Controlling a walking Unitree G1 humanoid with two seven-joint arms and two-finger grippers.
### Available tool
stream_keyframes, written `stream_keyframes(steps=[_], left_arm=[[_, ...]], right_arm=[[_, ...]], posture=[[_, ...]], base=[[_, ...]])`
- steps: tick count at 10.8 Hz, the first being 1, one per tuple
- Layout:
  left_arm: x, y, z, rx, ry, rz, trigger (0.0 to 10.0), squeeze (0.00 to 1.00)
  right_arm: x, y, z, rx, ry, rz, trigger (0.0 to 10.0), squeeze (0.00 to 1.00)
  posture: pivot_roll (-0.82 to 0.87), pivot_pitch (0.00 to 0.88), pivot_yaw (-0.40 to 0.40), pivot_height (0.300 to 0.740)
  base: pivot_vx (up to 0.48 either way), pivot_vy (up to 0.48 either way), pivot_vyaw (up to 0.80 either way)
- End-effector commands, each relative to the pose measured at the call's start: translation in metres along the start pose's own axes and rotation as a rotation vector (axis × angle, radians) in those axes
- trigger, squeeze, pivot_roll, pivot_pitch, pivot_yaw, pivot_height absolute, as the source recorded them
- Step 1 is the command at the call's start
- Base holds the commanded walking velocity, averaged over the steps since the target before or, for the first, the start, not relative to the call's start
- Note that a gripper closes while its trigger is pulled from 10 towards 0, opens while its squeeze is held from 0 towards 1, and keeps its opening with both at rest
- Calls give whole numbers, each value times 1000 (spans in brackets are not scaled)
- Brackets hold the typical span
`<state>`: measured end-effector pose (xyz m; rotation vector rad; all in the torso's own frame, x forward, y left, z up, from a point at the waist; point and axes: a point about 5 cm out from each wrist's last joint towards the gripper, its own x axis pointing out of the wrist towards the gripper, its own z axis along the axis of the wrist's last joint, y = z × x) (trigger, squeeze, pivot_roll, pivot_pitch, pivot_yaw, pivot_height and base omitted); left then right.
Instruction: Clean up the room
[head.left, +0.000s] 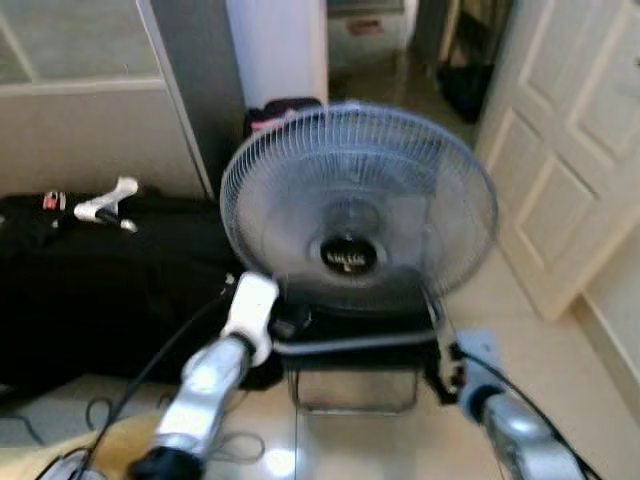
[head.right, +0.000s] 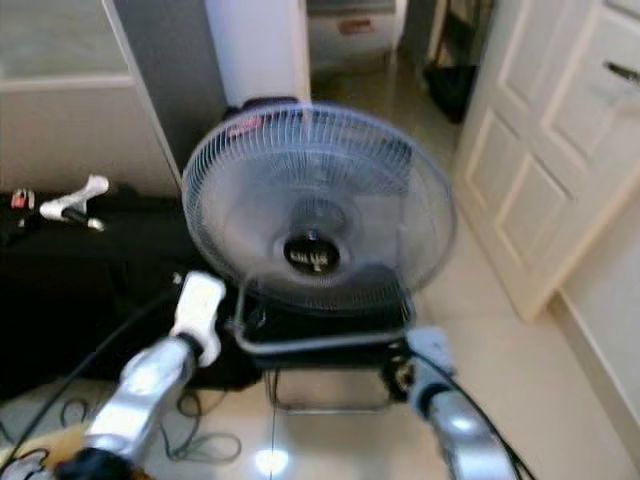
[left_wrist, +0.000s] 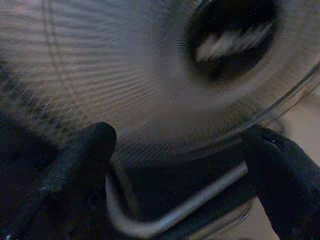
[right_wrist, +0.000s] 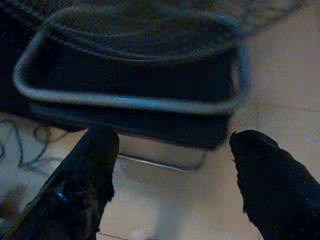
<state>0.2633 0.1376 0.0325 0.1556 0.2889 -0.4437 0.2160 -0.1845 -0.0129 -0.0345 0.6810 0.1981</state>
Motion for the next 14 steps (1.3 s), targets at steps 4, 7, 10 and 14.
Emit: stream_keyframes(steps=[4, 7, 10, 14], left_arm=[[-2, 3, -55, -120, 264, 97, 10000, 843], [-27, -14, -115, -135, 618, 93, 10000, 847], [-50, -38, -145, -167, 771, 84, 10000, 843], [-61, -78, -158, -176, 839, 39, 10000, 847]], right_arm=[[15, 1, -23, -3, 100, -5, 10000, 0], [18, -4, -64, 59, 337, -129, 10000, 0], [3, 16, -109, 81, 493, -106, 10000, 0], [-21, 37, -151, 100, 602, -74, 10000, 0]], posture=[[-77, 0, 25, 740], [-44, 0, 13, 740], [-22, 0, 20, 740], [-20, 0, 28, 740]], base=[[0, 0, 0], [0, 0, 0], [0, 0, 0], [0, 0, 0]])
